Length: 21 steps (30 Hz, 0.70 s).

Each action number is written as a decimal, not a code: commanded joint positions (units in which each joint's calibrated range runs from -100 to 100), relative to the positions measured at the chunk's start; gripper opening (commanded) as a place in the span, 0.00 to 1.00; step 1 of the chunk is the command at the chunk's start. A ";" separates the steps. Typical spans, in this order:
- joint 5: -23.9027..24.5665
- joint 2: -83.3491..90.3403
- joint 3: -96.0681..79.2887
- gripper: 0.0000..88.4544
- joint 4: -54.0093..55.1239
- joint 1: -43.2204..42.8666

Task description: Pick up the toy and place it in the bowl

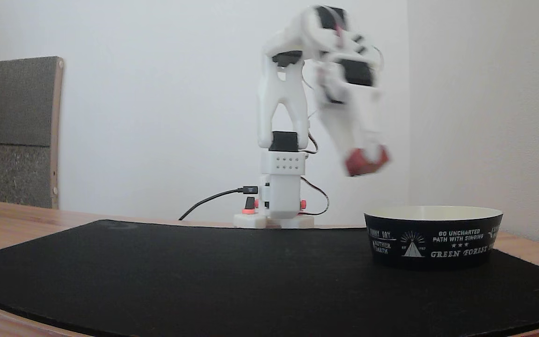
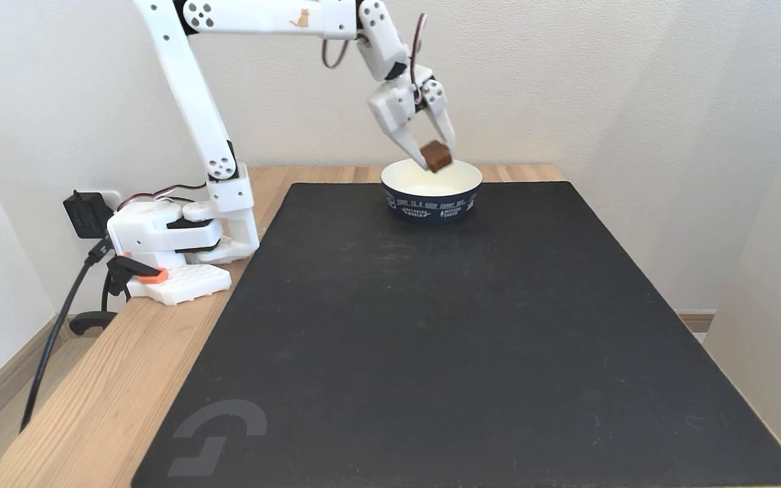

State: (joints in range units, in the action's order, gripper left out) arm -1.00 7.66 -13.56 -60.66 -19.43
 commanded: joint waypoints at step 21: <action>-4.53 31.73 -39.85 0.08 21.37 8.52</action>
State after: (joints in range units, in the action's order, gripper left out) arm -5.84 27.23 -40.29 -39.72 -13.44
